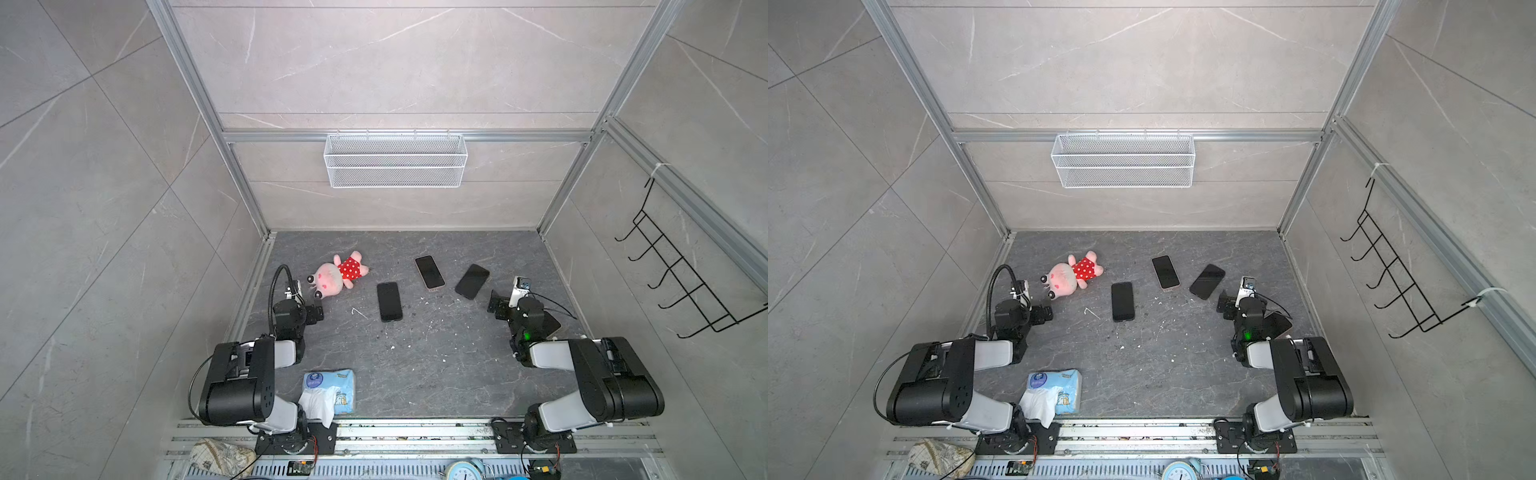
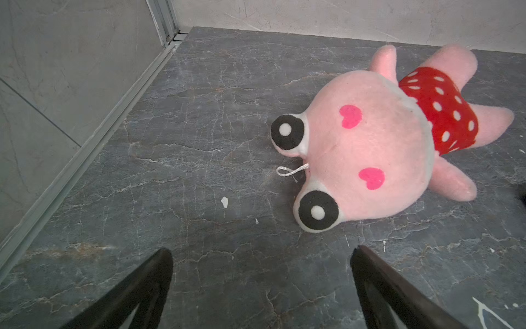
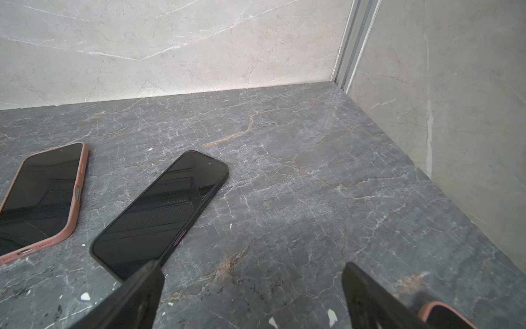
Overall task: Take the phone out of the phone case
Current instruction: Pick up the phone from the center of the table.
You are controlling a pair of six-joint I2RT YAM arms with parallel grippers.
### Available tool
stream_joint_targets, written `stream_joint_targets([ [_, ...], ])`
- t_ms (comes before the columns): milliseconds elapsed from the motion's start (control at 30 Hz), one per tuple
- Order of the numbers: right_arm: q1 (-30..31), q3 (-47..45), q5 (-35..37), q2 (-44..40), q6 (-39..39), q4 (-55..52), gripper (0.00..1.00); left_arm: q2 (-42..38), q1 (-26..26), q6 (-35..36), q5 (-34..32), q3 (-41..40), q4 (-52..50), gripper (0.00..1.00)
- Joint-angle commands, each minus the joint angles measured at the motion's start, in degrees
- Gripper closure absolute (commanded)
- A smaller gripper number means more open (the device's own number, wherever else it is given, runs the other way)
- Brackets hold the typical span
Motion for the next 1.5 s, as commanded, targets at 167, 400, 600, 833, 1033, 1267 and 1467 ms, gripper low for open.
stream_joint_targets([
  [167, 0.13, -0.57, 0.84, 0.05, 0.8, 1.84, 0.0, 0.29, 0.18, -0.49, -0.82, 0.16, 3.25, 0.0],
  [400, 0.14, -0.52, 0.84, 0.15, 0.83, 1.84, 0.0, 0.29, 0.23, -0.51, -0.86, 0.17, 3.2, 0.0],
  [600, 0.44, -0.24, 2.45, -0.76, 0.98, 1.74, 0.0, -0.07, 0.21, -0.57, -1.28, 0.06, 3.68, 0.0],
  [833, 2.6, 14.3, 7.64, -16.17, 5.27, -37.38, 0.0, -19.33, -1.21, -7.88, -9.68, 7.5, -25.02, 0.0],
  [1033, 5.86, 23.35, 1.73, -22.7, 9.49, -56.11, 0.0, -32.12, -6.55, -20.37, -7.17, 19.77, -52.32, 0.0],
  [1267, 12.95, 31.31, -4.99, -25.28, 11.35, -69.47, 0.0, -23.61, -26.74, -26.64, -6.1, 36.07, -74.23, 0.0],
  [1467, 18.65, 34.41, -6.54, -26.17, 12.64, -74.97, 0.0, -4.06, -38.81, -29.28, -5.19, 48.99, -83.04, 0.0],
])
